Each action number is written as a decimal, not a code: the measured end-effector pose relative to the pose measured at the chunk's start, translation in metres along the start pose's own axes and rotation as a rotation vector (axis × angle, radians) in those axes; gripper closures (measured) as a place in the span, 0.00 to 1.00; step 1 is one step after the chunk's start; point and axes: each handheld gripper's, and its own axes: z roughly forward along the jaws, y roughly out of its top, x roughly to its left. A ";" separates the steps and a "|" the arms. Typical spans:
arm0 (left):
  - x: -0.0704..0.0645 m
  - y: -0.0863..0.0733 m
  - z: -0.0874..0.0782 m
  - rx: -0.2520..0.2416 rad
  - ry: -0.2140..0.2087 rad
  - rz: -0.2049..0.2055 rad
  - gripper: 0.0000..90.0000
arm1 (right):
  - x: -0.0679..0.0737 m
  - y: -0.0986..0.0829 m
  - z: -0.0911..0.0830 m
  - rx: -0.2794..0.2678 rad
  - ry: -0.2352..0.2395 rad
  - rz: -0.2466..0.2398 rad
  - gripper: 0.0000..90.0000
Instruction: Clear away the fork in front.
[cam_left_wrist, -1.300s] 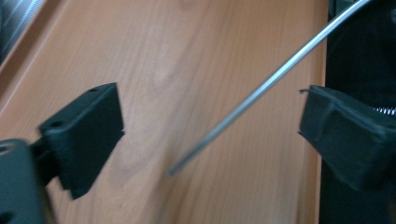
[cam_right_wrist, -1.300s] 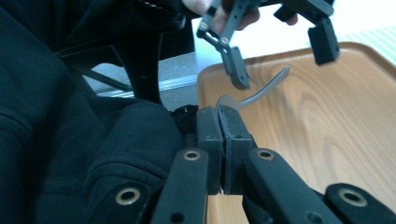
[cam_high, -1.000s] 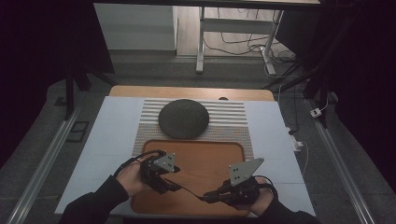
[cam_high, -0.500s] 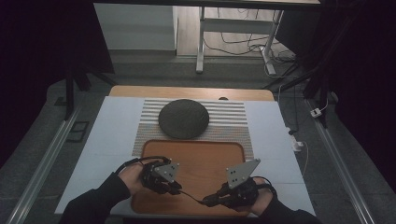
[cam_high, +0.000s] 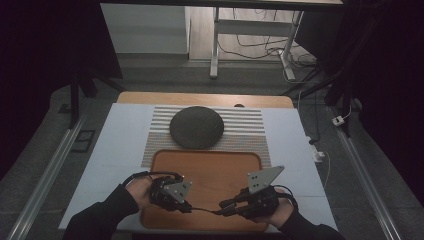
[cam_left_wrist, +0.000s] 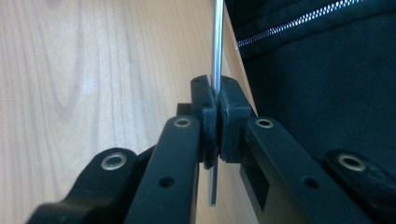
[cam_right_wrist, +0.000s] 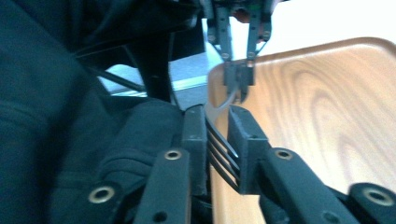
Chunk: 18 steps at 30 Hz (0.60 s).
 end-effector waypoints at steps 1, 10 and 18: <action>0.001 0.000 0.000 -0.003 -0.003 -0.020 0.96 | -0.001 0.000 0.000 -0.003 -0.018 0.007 0.80; -0.001 -0.001 -0.002 -0.001 0.004 -0.146 0.96 | -0.008 -0.003 -0.012 -0.066 -0.181 0.051 0.57; -0.004 -0.010 -0.008 0.003 0.058 -0.279 0.95 | -0.005 -0.005 -0.016 -0.037 -0.319 0.064 0.36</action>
